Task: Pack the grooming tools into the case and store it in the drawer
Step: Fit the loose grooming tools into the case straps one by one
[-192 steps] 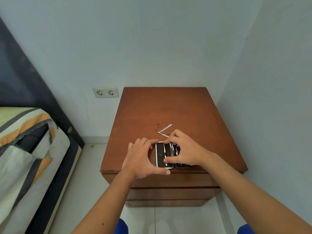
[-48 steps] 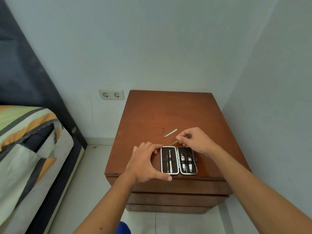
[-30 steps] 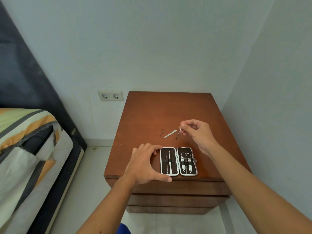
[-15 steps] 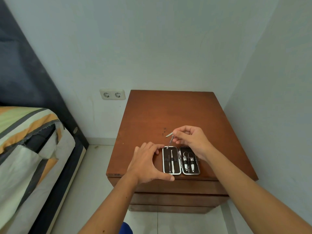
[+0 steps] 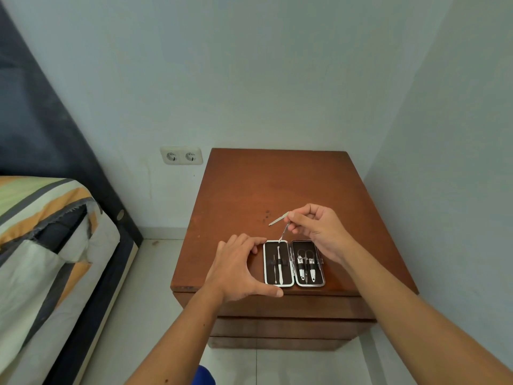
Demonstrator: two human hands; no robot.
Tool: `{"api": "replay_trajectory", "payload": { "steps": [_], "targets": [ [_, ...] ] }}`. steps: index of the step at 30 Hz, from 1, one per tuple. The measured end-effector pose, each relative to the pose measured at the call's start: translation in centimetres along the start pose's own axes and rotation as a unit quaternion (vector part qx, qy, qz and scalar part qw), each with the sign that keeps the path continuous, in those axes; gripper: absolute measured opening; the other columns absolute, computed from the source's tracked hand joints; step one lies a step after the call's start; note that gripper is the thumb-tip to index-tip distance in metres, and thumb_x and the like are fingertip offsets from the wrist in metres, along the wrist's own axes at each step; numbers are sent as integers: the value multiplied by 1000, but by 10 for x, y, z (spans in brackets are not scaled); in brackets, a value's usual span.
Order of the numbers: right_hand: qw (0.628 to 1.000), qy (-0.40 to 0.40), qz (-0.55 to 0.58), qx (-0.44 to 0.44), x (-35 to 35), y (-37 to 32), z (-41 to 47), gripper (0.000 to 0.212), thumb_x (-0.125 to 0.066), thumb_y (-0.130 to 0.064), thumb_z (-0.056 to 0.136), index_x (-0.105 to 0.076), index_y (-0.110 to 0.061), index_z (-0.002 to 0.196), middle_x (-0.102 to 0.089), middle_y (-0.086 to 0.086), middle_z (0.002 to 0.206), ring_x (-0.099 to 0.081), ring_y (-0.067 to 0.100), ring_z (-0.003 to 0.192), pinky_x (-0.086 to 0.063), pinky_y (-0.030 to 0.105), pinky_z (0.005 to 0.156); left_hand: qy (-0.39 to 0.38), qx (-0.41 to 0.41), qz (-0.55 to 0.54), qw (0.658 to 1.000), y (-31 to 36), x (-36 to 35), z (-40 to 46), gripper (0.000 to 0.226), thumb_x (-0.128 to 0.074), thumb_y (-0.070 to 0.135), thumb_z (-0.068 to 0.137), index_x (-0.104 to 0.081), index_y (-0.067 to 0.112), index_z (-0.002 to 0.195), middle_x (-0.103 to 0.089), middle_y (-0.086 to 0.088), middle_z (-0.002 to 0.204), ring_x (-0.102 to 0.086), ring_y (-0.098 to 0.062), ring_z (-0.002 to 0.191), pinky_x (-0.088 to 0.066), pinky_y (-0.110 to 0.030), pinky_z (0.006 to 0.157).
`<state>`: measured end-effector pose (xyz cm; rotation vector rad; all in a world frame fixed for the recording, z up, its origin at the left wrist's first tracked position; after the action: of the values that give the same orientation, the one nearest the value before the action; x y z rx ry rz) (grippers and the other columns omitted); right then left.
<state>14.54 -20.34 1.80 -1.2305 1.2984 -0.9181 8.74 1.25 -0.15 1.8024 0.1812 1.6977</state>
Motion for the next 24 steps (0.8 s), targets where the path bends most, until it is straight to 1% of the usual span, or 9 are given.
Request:
{"api": "replay_trajectory", "payload": {
  "steps": [2,4,8,11,13,17,20,24],
  "targets": [
    [1000,-5,-13,5,2,1,0,32,-84,-10,83,-70,9,104,-76,27,96,-71,24,76,-63,27,74,1,0,2,1000,0,0,0,120,-73,99,41,-50,43,145,-41,30,105,-40,0,101,-29,-29,89],
    [1000,-5,-24,5,1,1,0,30,-85,-10,81,-72,7,102,-77,26,93,-71,24,73,-63,26,72,0,1,3,1000,0,0,0,119,-73,98,41,-50,43,145,-42,30,105,-41,0,101,-29,-29,89],
    [999,-9,-43,16,-3,1,1,22,-82,-14,85,-76,3,99,-76,19,88,-70,19,69,-60,23,67,0,1,2,1000,0,0,0,119,-74,98,41,-50,43,144,-42,30,105,-41,1,102,-30,-29,91],
    [996,9,-88,13,-2,3,2,15,-81,-12,89,-76,0,97,-77,17,84,-68,18,65,-59,24,66,2,1,2,1000,0,-1,0,119,-73,98,41,-50,44,144,-42,31,105,-40,2,101,-30,-29,92],
    [991,24,-132,14,0,5,3,10,-80,-11,91,-77,-4,97,-79,15,84,-68,19,66,-59,27,68,3,1,2,1000,-1,-1,0,119,-73,98,41,-50,43,144,-42,31,105,-40,2,101,-30,-29,91],
    [978,41,-201,36,1,6,4,5,-77,-13,94,-79,-9,96,-81,11,84,-72,21,69,-62,40,79,2,1,4,1000,-1,-1,0,119,-72,98,42,-49,43,145,-42,30,105,-40,1,102,-30,-29,93],
    [977,43,-207,37,0,7,5,6,-77,-14,94,-79,-11,98,-81,10,85,-74,22,72,-63,43,83,1,1,6,1000,0,-1,1,119,-72,99,41,-49,43,145,-41,30,105,-40,1,101,-30,-30,93],
    [983,37,-176,31,-6,7,5,8,-77,-13,94,-78,-8,100,-80,16,86,-71,23,71,-60,40,79,2,1,9,1000,0,-1,0,120,-70,101,41,-49,44,145,-40,32,104,-40,1,101,-29,-30,91]
  ]
}}
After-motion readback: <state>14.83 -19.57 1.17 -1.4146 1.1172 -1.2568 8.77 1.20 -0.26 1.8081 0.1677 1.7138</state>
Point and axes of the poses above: each hand's wrist, its own z-axis towards the middle knuckle, its own x-axis out of the back of the hand, y = z × x, the point moved 5 cm from there along z, towards the middle knuckle
